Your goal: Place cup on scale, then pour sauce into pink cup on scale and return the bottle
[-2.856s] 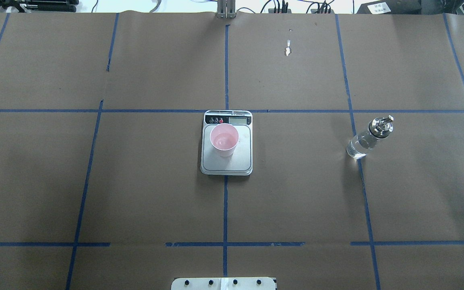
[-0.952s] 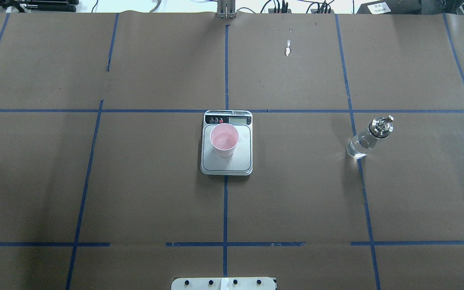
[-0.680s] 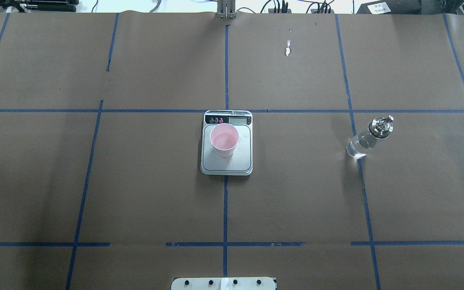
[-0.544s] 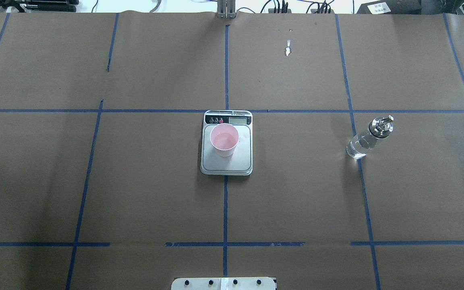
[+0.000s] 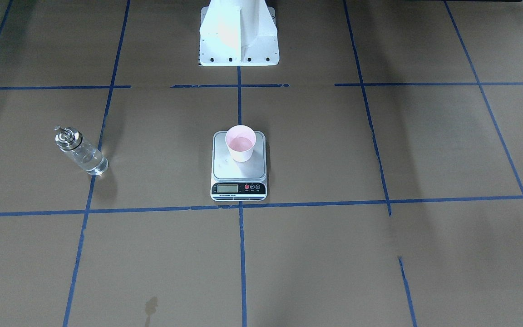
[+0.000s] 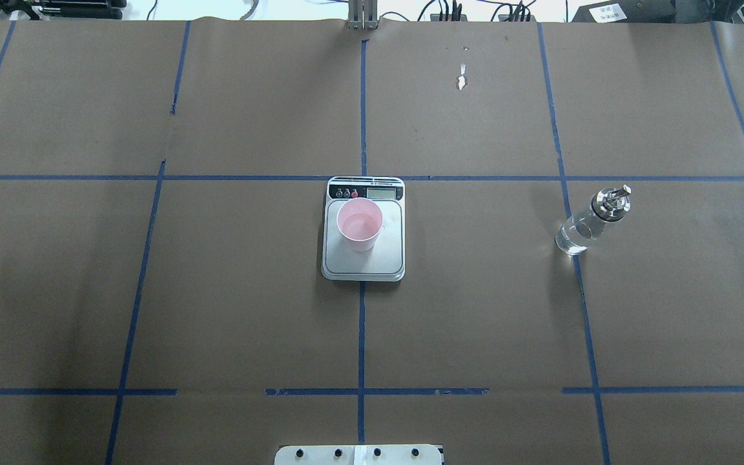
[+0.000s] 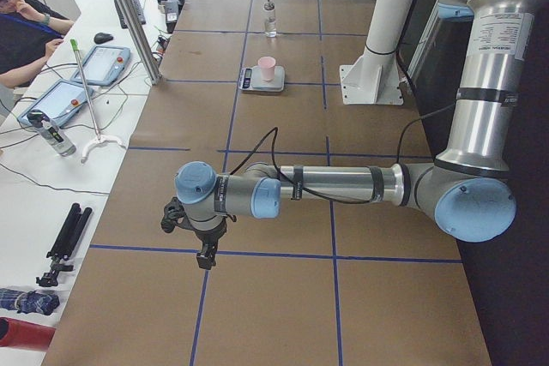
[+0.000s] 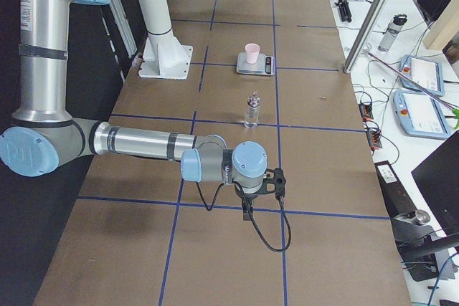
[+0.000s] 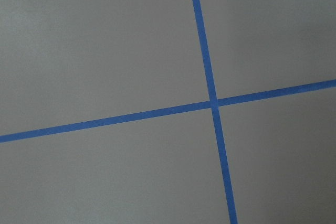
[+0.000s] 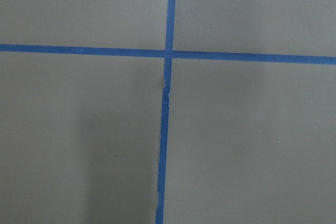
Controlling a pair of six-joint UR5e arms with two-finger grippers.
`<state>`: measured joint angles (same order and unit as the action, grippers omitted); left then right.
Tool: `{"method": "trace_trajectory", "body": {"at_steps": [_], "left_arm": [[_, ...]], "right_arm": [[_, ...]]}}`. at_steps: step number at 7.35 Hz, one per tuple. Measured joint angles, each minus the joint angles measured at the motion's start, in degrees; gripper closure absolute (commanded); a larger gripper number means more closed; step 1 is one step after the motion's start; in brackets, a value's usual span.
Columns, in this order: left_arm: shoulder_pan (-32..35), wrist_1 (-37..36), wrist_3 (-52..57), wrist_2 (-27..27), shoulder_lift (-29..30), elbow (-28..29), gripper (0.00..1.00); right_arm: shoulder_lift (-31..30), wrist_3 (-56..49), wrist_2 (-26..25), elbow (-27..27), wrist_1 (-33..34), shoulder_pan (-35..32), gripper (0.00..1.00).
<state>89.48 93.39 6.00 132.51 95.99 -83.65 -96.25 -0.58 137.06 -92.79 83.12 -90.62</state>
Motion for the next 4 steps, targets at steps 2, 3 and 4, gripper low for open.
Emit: {"method": "trace_trajectory", "body": {"at_steps": [2, 3, 4], "left_arm": [[0.0, 0.03, -0.87, 0.03, 0.12, -0.01, 0.0], [0.0, 0.04, -0.95, 0.03, 0.19, 0.06, 0.0], [0.0, 0.06, -0.97, 0.03, 0.22, 0.11, 0.0]], "right_arm": [[0.4, 0.14, -0.02, 0.57, -2.71, 0.06, 0.0], [0.86, 0.24, 0.04, 0.87, -3.64, 0.07, 0.0], [1.28, 0.28, 0.09, 1.02, -4.02, 0.11, 0.0]]}}
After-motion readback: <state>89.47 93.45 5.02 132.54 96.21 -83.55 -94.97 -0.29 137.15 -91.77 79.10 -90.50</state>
